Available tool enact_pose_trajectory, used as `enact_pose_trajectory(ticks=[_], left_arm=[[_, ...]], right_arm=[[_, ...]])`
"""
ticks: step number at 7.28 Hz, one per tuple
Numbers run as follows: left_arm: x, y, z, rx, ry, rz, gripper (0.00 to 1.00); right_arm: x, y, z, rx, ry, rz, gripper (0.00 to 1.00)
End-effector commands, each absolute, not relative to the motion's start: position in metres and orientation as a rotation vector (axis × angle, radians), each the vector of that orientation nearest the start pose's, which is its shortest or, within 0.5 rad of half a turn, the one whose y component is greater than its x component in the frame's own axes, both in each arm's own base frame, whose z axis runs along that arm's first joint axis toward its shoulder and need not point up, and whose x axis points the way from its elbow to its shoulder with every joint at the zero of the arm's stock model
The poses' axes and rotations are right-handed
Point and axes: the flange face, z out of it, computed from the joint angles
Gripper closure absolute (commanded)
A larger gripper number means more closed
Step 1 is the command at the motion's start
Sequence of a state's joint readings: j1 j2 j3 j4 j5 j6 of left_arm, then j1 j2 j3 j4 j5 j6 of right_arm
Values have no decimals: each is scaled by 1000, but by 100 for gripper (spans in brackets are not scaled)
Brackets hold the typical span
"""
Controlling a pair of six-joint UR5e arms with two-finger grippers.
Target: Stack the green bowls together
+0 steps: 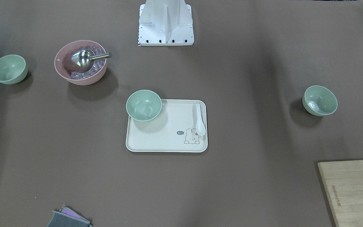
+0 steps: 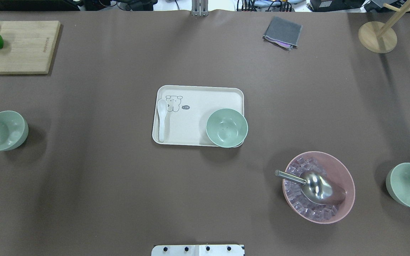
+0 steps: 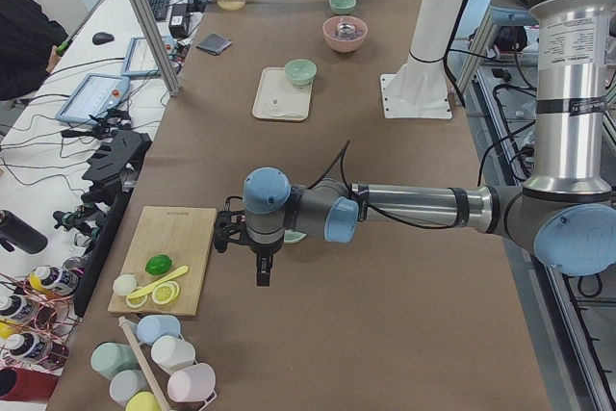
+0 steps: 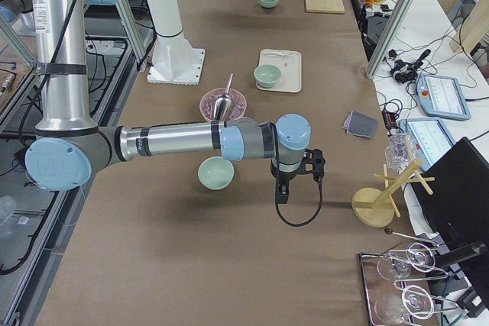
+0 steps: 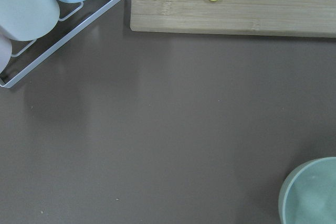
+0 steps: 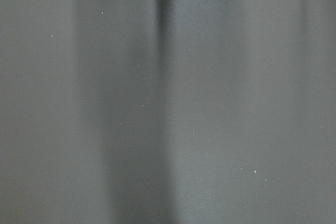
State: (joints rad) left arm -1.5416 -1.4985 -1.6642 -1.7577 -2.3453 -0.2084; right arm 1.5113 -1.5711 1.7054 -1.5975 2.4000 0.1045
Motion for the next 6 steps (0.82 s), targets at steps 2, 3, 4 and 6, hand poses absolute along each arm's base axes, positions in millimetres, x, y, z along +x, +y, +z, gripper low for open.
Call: enact_pose_trajectory(ticks=[2, 3, 4, 6], left_arm=[[-49, -506, 612, 133, 794, -78, 2], [-45, -515, 602, 153, 796, -60, 2], [-40, -522, 592, 165, 814, -41, 2], [-5, -528, 590, 192, 855, 42, 2]], right_arm=[[28, -500, 551, 109, -838, -40, 0], [27, -503, 527, 154, -837, -63, 0], [23, -507, 525, 153, -843, -69, 0], [-16, -520, 529, 171, -837, -160, 0]])
